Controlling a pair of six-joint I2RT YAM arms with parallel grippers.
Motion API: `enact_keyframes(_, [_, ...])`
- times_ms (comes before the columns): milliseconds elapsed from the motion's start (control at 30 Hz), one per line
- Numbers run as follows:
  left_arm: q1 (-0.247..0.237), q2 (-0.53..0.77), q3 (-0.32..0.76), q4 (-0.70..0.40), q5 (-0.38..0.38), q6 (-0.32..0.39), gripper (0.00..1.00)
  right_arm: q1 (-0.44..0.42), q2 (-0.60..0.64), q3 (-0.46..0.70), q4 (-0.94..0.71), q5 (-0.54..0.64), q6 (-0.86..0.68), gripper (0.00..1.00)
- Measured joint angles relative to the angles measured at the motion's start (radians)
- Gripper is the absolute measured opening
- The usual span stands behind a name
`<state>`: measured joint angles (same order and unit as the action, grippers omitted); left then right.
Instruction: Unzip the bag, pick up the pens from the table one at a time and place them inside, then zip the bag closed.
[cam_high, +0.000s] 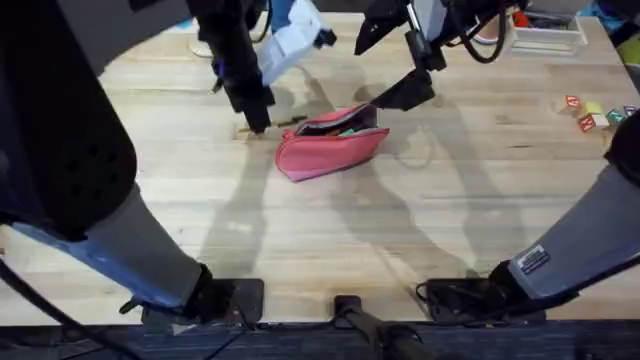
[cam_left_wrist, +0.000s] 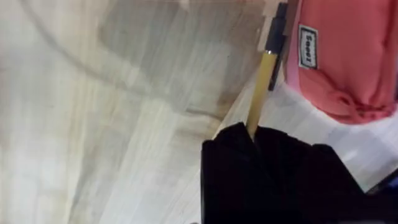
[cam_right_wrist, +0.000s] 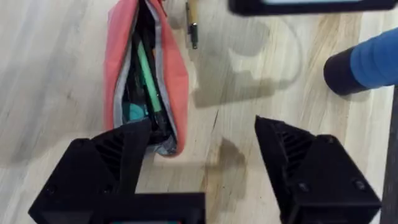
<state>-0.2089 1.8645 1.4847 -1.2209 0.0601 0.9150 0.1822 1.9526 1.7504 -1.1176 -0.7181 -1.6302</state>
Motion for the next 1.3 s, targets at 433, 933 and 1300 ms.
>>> enact_keyframes(433, [0.0,0.0,0.207,-0.142,0.1,-0.003,0.042,0.0,0.0,0.0,-0.02,0.0,0.0,0.996])
enact_keyframes(933, [-0.076,-0.001,0.261,-0.176,0.211,-0.008,0.042,-0.002,-0.123,0.0,-0.155,0.016,0.0,0.996])
enact_keyframes(1300, [-0.111,-0.001,0.261,-0.123,0.309,-0.015,0.042,-0.072,-0.166,0.0,-0.269,0.052,0.003,0.996])
